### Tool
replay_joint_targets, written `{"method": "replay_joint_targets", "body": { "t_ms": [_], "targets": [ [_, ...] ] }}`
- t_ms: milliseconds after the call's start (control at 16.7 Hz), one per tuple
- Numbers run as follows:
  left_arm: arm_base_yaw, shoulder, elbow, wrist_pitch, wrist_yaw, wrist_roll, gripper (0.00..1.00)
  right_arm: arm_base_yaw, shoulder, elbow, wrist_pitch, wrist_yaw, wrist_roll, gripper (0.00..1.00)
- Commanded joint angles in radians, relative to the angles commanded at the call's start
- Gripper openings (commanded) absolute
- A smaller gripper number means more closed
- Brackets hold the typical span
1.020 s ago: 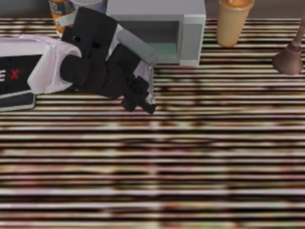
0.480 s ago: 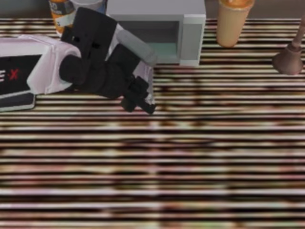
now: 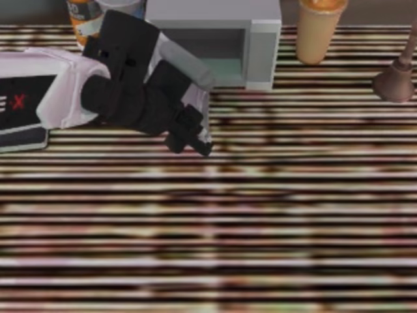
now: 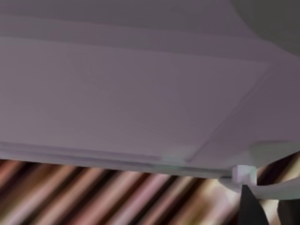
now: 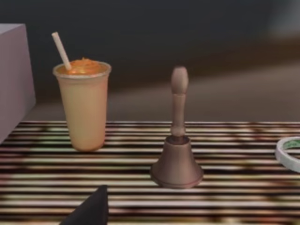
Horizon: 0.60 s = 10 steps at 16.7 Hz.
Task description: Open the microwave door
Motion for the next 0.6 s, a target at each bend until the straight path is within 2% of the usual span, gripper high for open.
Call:
{"method": "replay_joint_targets", "body": {
  "t_ms": [300, 600],
  "targets": [
    [0.0, 0.0, 0.0, 0.0, 0.0, 0.0, 0.0, 0.0, 0.0, 0.0, 0.0, 0.0, 0.0, 1.0],
    [0.01, -0.005, -0.005, -0.009, 0.026, 0.028, 0.0, 0.0, 0.0, 0.0, 0.0, 0.0, 0.0, 1.0]
  ]
}}
